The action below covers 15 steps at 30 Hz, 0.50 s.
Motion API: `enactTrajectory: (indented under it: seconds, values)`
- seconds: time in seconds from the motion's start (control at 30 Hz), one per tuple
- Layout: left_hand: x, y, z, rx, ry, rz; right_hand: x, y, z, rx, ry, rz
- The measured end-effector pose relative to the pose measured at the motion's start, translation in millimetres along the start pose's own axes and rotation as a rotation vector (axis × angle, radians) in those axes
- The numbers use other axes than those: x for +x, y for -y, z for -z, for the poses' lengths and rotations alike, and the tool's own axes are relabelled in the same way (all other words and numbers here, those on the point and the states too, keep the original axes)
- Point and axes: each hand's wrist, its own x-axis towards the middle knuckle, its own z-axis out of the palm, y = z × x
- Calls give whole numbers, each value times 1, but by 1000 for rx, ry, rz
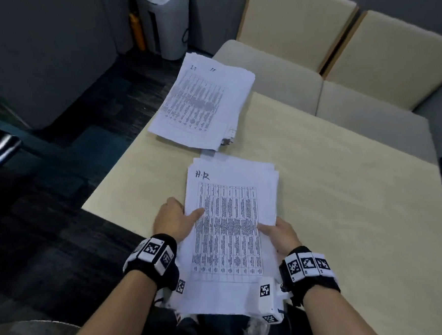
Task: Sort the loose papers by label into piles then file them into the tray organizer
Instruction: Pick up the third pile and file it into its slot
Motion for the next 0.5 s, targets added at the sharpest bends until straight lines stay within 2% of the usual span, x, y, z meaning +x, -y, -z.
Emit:
enactTrajectory:
  seconds: [0.2,0.3,0.37,0.5]
  values:
    - [-43,-91,-83,-83,240,-129,-55,-7,127,165,-109,242]
    - [-66,-145,-102,-426,346,-216,-87,1,193,264,-125,391]
    - [-91,-187,-104,-624,443,-360,-104,6,232,380,-134,480]
    - [-149,-273,-105,-887,352,-567,-111,19,283,486,-231,668]
